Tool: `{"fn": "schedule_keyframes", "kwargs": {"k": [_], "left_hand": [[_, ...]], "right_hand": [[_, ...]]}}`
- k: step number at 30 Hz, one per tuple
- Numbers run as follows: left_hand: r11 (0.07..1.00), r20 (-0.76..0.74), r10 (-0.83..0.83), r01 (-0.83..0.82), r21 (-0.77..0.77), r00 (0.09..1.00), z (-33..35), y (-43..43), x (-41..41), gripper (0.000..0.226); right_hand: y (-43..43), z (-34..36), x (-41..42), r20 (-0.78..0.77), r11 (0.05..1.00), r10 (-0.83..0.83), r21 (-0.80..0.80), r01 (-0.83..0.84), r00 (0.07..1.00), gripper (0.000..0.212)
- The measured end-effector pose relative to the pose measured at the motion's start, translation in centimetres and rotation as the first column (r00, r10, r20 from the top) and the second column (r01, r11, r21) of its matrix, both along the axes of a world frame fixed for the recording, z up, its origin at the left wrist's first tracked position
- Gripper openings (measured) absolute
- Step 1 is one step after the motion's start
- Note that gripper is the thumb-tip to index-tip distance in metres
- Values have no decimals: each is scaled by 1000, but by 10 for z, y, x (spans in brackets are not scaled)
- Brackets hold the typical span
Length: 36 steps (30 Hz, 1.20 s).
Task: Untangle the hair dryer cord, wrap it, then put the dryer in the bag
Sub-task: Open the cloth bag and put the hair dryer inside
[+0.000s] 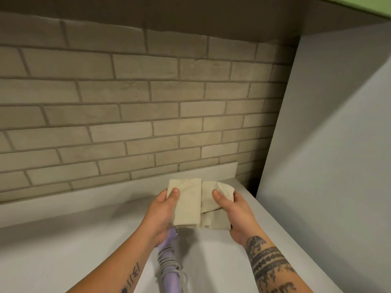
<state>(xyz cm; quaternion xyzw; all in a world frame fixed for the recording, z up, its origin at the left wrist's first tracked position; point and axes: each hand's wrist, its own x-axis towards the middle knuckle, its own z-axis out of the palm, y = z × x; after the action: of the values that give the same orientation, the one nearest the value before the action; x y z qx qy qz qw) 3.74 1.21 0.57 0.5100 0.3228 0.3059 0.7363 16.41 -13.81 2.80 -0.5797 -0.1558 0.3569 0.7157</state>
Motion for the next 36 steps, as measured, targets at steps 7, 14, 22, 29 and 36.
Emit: {"fn": "schedule_keyframes", "kwargs": {"k": [7, 14, 22, 29, 36], "left_hand": [[979, -155, 133, -105, 176, 979, -13, -29, 31, 50], [993, -103, -91, 98, 64, 990, 11, -79, 86, 44], [965, -71, 215, -201, 171, 974, 23, -62, 108, 15], [963, -55, 242, -233, 134, 969, 16, -33, 93, 30], [981, -141, 192, -191, 19, 971, 5, -47, 95, 27]], "right_hand": [[-14, 0, 29, -91, 996, 82, 34, -80, 992, 25], [-42, 0, 63, 58, 994, 105, 15, -106, 993, 24], [-62, 11, 111, -63, 991, 45, 132, -36, 997, 32], [-74, 14, 133, -14, 988, -44, 150, 45, 999, 23], [-75, 21, 130, -96, 976, 64, 214, -42, 993, 34]]}}
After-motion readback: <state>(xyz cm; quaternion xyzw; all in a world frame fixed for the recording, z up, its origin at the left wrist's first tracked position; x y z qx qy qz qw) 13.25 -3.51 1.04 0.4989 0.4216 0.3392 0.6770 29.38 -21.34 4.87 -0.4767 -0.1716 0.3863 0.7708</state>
